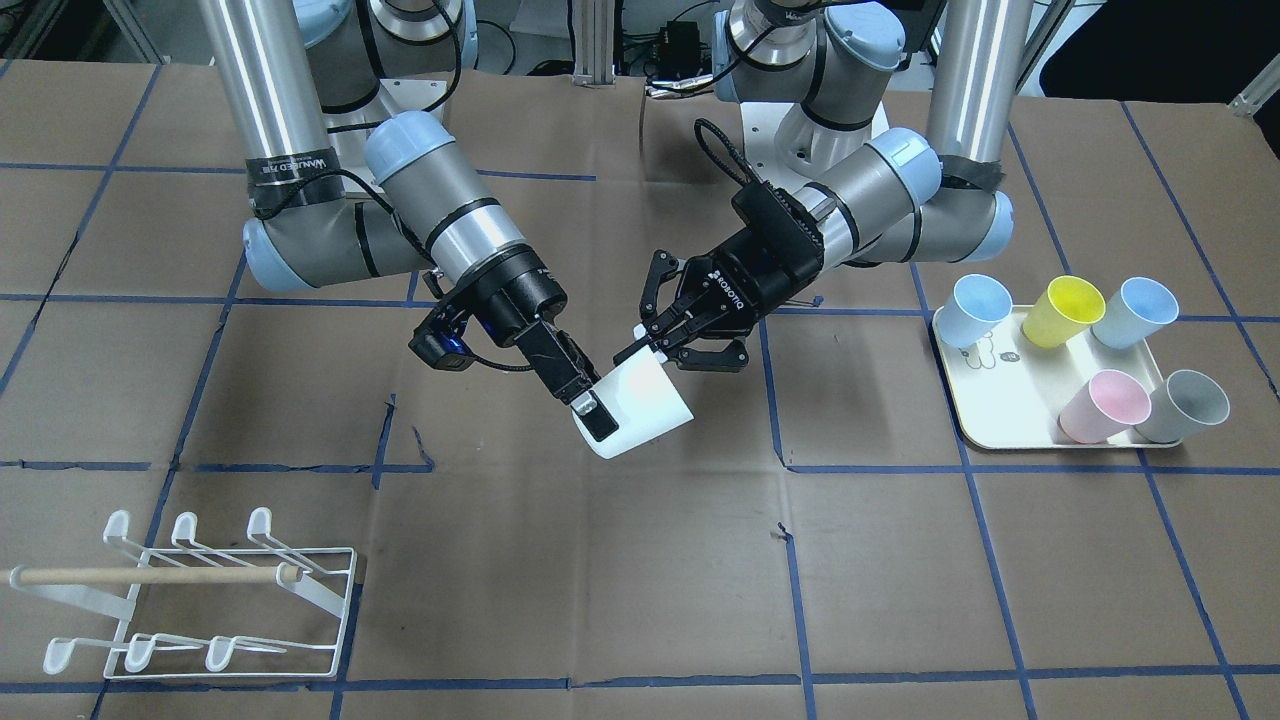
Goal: Transfer IKEA cup to right arm and place on rack
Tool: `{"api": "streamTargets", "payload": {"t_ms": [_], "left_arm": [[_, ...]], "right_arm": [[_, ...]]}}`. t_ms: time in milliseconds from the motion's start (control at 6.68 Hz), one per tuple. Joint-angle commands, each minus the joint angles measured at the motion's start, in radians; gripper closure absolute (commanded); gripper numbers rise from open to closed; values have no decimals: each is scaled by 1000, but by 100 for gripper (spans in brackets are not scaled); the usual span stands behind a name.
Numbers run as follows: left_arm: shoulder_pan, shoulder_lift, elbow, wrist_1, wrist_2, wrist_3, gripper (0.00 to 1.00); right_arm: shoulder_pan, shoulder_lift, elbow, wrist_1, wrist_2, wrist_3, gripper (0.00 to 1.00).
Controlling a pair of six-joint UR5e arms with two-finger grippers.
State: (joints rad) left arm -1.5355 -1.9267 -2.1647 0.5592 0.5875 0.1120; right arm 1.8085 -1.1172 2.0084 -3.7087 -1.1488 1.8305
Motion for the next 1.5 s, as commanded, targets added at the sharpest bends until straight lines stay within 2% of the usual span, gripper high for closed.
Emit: {"api": "streamTargets", "payload": {"t_ms": [0, 299, 898, 1197, 1347], "left_arm": [[0, -1, -1, 1, 0, 0, 100], [-2, -2, 0, 1, 0, 0, 100], [-2, -3, -1, 21, 0, -34, 72], [0, 5, 0, 21, 2, -60, 39], [0, 15, -1, 19, 0, -63, 27]], "right_arm": [[0, -1, 0, 0, 1, 0, 24], [0, -4, 0, 0, 0, 0, 29], [0, -6, -2, 0, 3, 0, 34], [0, -6, -2, 13, 4, 0, 34], [0, -6, -2, 13, 4, 0, 34]]}}
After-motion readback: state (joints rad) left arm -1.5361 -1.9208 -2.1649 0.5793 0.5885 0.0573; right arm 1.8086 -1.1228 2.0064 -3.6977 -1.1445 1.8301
